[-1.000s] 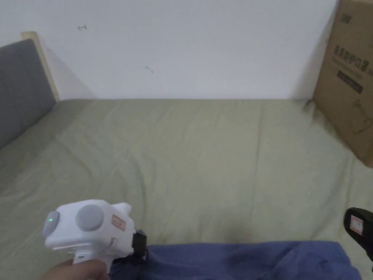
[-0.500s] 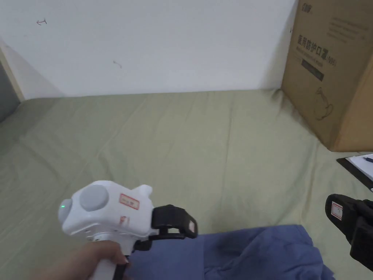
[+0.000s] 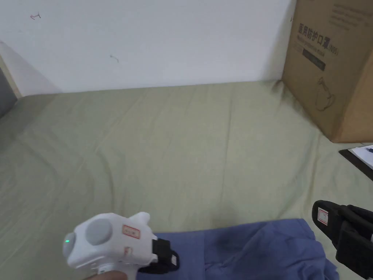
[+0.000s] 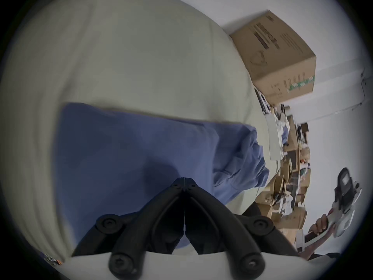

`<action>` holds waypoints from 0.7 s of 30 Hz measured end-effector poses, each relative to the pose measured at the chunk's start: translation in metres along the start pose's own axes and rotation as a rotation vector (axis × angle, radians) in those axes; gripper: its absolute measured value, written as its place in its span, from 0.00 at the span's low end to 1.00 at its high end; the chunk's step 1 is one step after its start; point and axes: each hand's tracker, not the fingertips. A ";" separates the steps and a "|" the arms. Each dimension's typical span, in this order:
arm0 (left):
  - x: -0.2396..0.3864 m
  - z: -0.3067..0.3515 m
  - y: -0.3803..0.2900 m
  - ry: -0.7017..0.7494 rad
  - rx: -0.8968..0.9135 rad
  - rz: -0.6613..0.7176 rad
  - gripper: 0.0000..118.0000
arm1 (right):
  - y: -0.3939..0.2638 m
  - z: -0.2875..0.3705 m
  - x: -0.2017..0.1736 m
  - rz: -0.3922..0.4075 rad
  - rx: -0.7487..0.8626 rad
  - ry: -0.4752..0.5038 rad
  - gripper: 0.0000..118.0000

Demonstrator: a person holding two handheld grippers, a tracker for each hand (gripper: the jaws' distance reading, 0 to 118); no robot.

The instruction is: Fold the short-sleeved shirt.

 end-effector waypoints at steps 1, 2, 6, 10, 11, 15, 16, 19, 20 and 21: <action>0.007 -0.014 -0.002 0.014 -0.009 -0.013 0.00 | 0.000 0.000 0.001 -0.001 -0.002 0.000 0.00; 0.013 -0.027 -0.004 0.025 -0.024 -0.025 0.00 | 0.000 0.000 0.002 -0.003 -0.004 -0.002 0.00; 0.033 -0.053 -0.010 0.017 -0.040 -0.008 0.00 | -0.001 0.001 0.005 0.008 -0.015 -0.017 0.00; 0.050 -0.048 -0.012 -0.171 -0.076 0.014 0.00 | -0.001 0.000 0.007 -0.003 -0.024 -0.014 0.00; 0.053 -0.046 -0.012 -0.284 -0.109 0.025 0.00 | -0.001 -0.001 0.007 -0.007 -0.024 -0.012 0.00; 0.059 0.003 -0.013 -0.457 0.011 -0.085 0.00 | 0.002 -0.004 0.006 -0.009 -0.020 -0.003 0.00; 0.053 0.019 -0.010 -0.438 0.051 -0.111 0.00 | 0.004 -0.004 0.006 -0.006 -0.017 0.000 0.00; 0.019 0.067 0.000 -0.299 0.158 -0.101 0.00 | 0.007 -0.008 0.004 0.000 -0.012 0.003 0.00; -0.002 0.083 0.006 -0.246 0.180 -0.071 0.00 | 0.008 -0.009 0.003 0.000 -0.012 0.006 0.00; -0.022 0.096 0.009 -0.218 0.190 -0.055 0.00 | 0.008 -0.011 0.002 -0.001 -0.013 0.010 0.00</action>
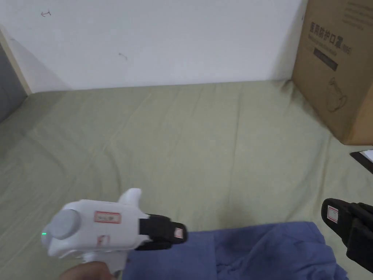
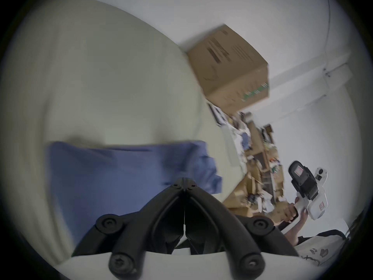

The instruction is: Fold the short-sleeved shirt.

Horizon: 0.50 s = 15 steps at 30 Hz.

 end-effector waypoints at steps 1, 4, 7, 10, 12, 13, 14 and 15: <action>-0.016 0.012 0.001 0.024 0.001 0.015 0.00 | 0.001 -0.002 -0.002 -0.001 -0.003 0.003 0.00; -0.068 0.040 0.001 0.055 -0.022 0.127 0.15 | 0.001 -0.008 -0.009 0.004 -0.019 0.015 0.00; -0.106 0.043 -0.007 0.033 -0.090 0.203 0.86 | 0.002 -0.015 -0.020 0.034 -0.045 0.026 0.00; -0.132 0.039 -0.016 -0.067 -0.112 0.243 1.00 | 0.003 -0.020 -0.030 0.062 -0.061 0.031 0.00; -0.152 0.024 -0.018 -0.142 -0.109 0.302 1.00 | 0.005 -0.023 -0.036 0.075 -0.071 0.035 0.00; -0.157 0.013 -0.019 -0.196 -0.122 0.340 1.00 | 0.005 -0.026 -0.039 0.075 -0.081 0.039 0.00; -0.161 0.000 -0.022 -0.252 -0.136 0.376 1.00 | 0.005 -0.028 -0.042 0.075 -0.087 0.042 0.00; -0.161 -0.009 -0.023 -0.300 -0.139 0.403 1.00 | 0.005 -0.030 -0.044 0.077 -0.091 0.043 0.00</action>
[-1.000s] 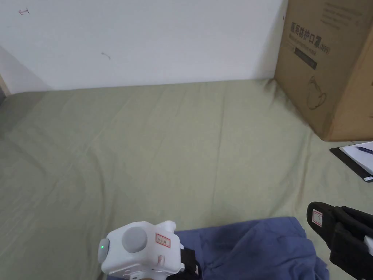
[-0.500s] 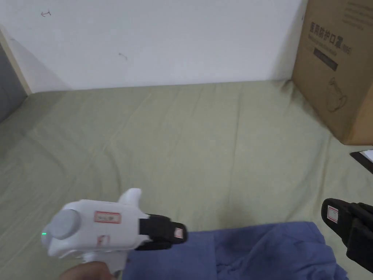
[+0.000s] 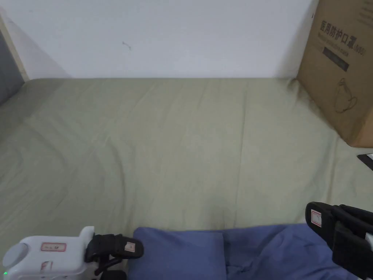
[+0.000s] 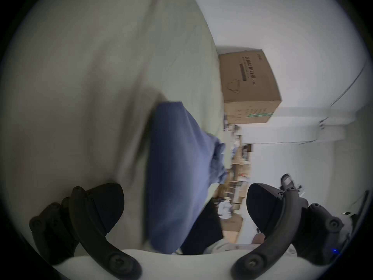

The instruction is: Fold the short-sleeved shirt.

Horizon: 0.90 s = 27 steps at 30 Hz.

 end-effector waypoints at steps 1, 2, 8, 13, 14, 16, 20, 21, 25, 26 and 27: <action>0.001 -0.011 0.000 -0.071 0.003 -0.011 1.00 | 0.001 -0.002 -0.003 0.002 -0.006 0.004 0.00; 0.004 -0.022 0.001 -0.111 0.004 -0.027 1.00 | 0.002 -0.004 -0.005 0.004 -0.012 0.008 0.00; 0.024 -0.054 -0.022 -0.108 0.000 -0.068 0.99 | 0.005 -0.008 -0.012 0.016 -0.023 0.022 0.00; 0.024 -0.040 -0.022 0.210 0.076 -0.156 0.10 | 0.003 -0.007 -0.009 0.014 -0.025 0.027 0.00; 0.028 -0.033 -0.023 0.266 0.075 -0.175 0.10 | 0.002 -0.006 -0.009 0.010 -0.027 0.032 0.00; 0.045 -0.019 -0.030 0.283 0.063 -0.172 0.10 | 0.001 -0.006 -0.008 0.007 -0.026 0.040 0.00; 0.071 0.023 -0.026 0.591 0.148 -0.205 0.10 | 0.001 -0.001 -0.001 -0.022 0.001 0.083 0.00; 0.080 0.030 -0.026 0.693 0.161 -0.227 0.10 | 0.002 0.000 0.000 -0.019 0.007 0.089 0.00; 0.118 0.026 -0.031 1.080 0.225 -0.337 0.10 | 0.000 0.008 0.004 -0.005 0.033 0.086 0.00; 0.128 0.016 -0.034 1.147 0.224 -0.377 0.10 | -0.001 0.010 0.007 -0.009 0.037 0.090 0.00; 0.137 0.004 -0.036 1.173 0.212 -0.424 0.10 | -0.002 0.013 0.009 -0.016 0.039 0.091 0.00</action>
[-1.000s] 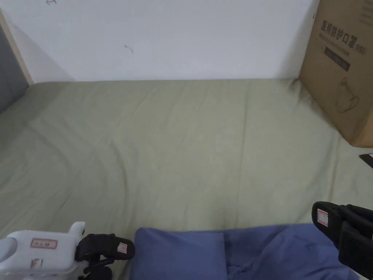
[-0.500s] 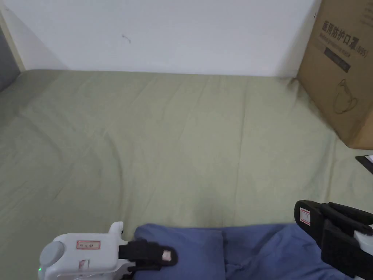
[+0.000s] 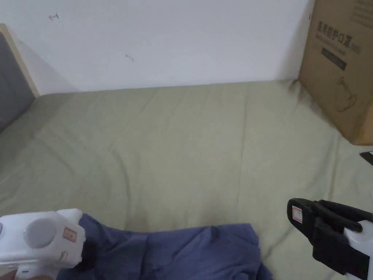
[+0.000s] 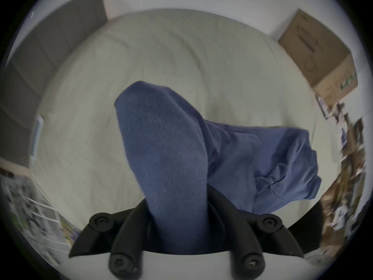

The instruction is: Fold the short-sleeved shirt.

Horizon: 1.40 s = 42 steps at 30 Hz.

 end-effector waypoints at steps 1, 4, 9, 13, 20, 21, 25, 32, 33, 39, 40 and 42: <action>0.012 -0.005 0.003 -0.018 0.000 -0.053 0.10 | -0.001 0.003 0.002 -0.007 0.003 -0.003 0.00; 0.065 -0.003 0.014 -0.270 -0.039 -0.025 0.10 | -0.006 0.013 0.013 -0.029 0.008 -0.021 0.00; 0.160 -0.030 0.030 -0.528 -0.200 0.027 0.10 | -0.006 0.033 0.034 -0.072 0.006 -0.068 0.00; 0.218 -0.047 0.034 -0.637 -0.248 -0.060 0.63 | -0.002 0.051 0.053 -0.090 0.031 -0.132 0.00; 0.196 -0.019 0.049 -0.801 -0.149 0.082 0.97 | -0.004 0.057 0.072 -0.138 0.047 -0.158 0.00; 0.188 -0.013 0.049 -0.768 -0.127 0.078 0.97 | -0.005 0.056 0.073 -0.141 0.045 -0.156 0.00; 0.156 -0.002 0.040 -0.605 -0.059 0.031 0.97 | -0.009 0.047 0.071 -0.154 0.041 -0.137 0.00; 0.168 -0.023 0.009 -0.607 -0.071 -0.002 0.00 | -0.016 0.039 0.072 -0.158 0.023 -0.114 0.00; 0.177 -0.031 0.008 -0.632 -0.091 -0.003 0.00 | -0.016 0.039 0.072 -0.155 0.019 -0.116 0.00; 0.257 -0.074 -0.006 -0.625 -0.178 -0.090 0.00 | -0.020 0.043 0.077 -0.154 0.005 -0.142 0.00; 0.268 -0.082 -0.007 -0.609 -0.193 -0.095 0.00 | -0.021 0.043 0.078 -0.155 0.003 -0.148 0.00; 0.281 -0.088 -0.010 -0.611 -0.206 -0.062 0.00 | -0.023 0.044 0.080 -0.165 -0.002 -0.159 0.00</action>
